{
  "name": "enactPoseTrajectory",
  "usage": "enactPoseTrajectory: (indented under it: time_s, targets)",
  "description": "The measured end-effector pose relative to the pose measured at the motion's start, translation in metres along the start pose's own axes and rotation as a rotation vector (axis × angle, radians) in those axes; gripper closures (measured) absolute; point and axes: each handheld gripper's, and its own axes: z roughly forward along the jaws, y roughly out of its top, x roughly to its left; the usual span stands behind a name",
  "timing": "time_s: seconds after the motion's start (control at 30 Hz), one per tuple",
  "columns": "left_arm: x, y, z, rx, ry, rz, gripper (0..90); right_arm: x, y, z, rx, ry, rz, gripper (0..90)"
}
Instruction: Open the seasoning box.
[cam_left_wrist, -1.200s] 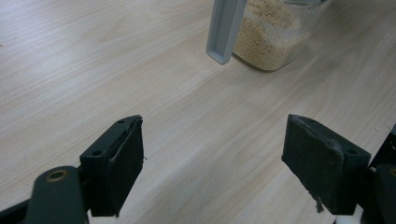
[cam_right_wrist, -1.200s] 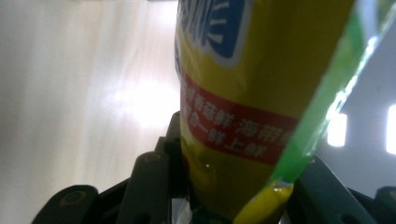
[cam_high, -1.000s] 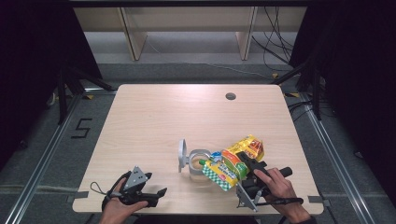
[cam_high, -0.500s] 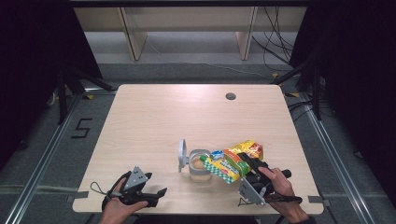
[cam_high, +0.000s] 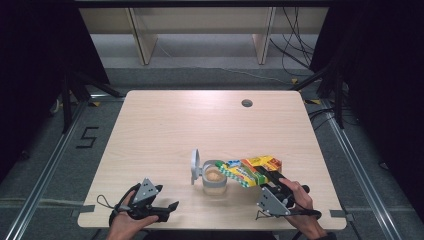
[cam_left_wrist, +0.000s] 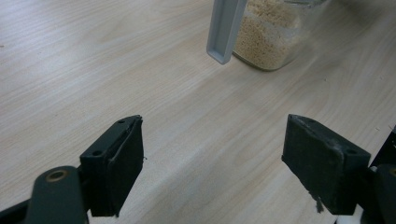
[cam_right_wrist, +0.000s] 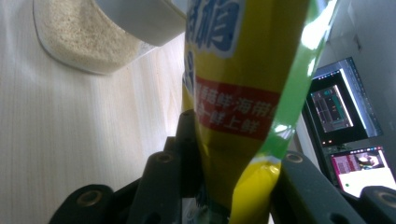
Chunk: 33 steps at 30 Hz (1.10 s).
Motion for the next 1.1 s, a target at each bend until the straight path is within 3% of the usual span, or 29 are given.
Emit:
enactPoseTrajectory:
  time_s: [0.1,0.13,0.17,0.53,0.6,0.63,0.67,0.83,1.0,1.03,1.07,1.1]
  targets:
    - [0.0,0.0,0.0,0.006,-0.003,0.009,19.9,-0.001,-0.002,-0.001,-0.005,0.016,0.045,74.4]
    - [0.0,0.0,0.0,0.003,-0.002,0.006,19.9,-0.004,-0.003,0.001,-0.017,0.017,0.021,74.8]
    - [0.001,0.0,-0.001,0.01,-0.005,0.011,19.9,-0.001,-0.004,-0.001,-0.004,0.027,0.073,75.1]
    - [0.0,0.0,0.0,0.012,-0.006,0.015,19.9,-0.013,-0.023,0.004,-0.059,0.051,0.306,77.1]
    - [-0.001,0.0,0.002,-0.001,-0.006,0.0,19.9,-0.016,-0.028,0.009,-0.065,0.052,0.394,77.8]
    - [-0.001,0.0,0.003,-0.016,-0.008,-0.011,19.9,-0.018,-0.03,0.013,-0.074,0.047,0.413,78.3]
    - [0.0,0.0,0.001,0.008,-0.004,0.009,19.9,-0.019,-0.031,0.015,-0.076,0.045,0.44,78.5]
    - [0.001,0.001,0.0,0.022,-0.001,0.018,19.9,-0.026,-0.041,0.033,-0.088,0.036,0.56,79.7]
    - [0.0,0.001,0.001,0.004,0.003,-0.006,19.9,-0.033,-0.052,0.044,-0.112,0.015,0.671,80.6]
    - [0.0,0.001,0.001,0.001,-0.001,0.0,19.9,-0.034,-0.054,0.045,-0.12,0.005,0.685,80.6]
    - [0.002,0.001,-0.001,0.018,-0.002,0.035,19.9,-0.035,-0.057,0.046,-0.133,0.0,0.701,80.6]
    - [0.002,0.001,0.0,0.014,-0.004,0.023,19.9,-0.034,-0.059,0.045,-0.129,-0.005,0.745,80.6]
